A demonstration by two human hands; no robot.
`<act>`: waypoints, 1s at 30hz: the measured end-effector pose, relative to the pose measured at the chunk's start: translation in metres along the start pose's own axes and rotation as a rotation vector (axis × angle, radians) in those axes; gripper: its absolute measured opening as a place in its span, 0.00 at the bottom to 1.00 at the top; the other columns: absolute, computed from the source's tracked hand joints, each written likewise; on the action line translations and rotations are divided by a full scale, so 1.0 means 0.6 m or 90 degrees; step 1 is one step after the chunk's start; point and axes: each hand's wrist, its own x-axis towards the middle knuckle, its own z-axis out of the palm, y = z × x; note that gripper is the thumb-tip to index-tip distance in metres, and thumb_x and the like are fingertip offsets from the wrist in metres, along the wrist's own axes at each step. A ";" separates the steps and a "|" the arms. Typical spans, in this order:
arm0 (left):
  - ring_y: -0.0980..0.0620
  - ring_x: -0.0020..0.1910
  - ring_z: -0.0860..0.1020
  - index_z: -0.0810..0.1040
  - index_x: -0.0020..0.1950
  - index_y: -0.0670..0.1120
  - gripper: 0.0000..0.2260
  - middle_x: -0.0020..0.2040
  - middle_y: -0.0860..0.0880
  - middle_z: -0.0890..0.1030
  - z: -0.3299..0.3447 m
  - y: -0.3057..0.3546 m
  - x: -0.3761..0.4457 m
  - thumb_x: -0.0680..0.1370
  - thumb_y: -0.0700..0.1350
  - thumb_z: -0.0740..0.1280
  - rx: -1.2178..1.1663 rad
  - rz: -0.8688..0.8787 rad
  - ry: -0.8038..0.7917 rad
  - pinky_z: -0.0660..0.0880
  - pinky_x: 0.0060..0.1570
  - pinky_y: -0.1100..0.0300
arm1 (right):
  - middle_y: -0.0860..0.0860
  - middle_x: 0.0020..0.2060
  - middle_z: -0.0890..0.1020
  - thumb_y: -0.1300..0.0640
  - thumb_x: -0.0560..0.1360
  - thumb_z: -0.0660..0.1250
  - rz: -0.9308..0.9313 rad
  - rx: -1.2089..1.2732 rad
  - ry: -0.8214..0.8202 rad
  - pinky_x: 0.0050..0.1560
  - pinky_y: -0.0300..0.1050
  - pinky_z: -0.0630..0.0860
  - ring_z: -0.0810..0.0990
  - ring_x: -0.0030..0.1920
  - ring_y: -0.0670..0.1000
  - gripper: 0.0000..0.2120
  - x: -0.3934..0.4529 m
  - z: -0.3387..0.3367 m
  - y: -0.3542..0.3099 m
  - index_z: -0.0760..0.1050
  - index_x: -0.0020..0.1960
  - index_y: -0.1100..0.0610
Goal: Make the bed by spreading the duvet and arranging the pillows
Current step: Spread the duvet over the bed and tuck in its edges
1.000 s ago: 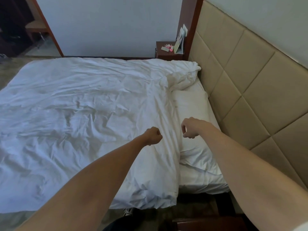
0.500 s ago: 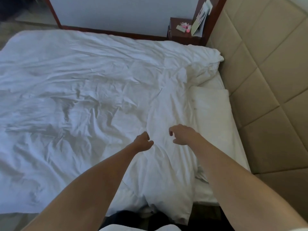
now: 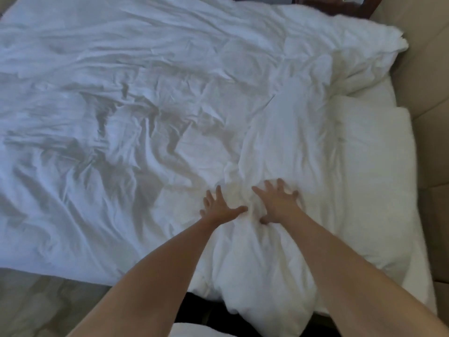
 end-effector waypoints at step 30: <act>0.47 0.59 0.76 0.63 0.71 0.51 0.31 0.62 0.47 0.76 0.101 0.282 -0.286 0.72 0.46 0.73 -0.135 0.403 -0.337 0.75 0.61 0.48 | 0.60 0.61 0.74 0.57 0.77 0.65 0.389 0.557 0.247 0.50 0.47 0.70 0.75 0.60 0.62 0.20 -0.296 -0.115 0.218 0.67 0.68 0.58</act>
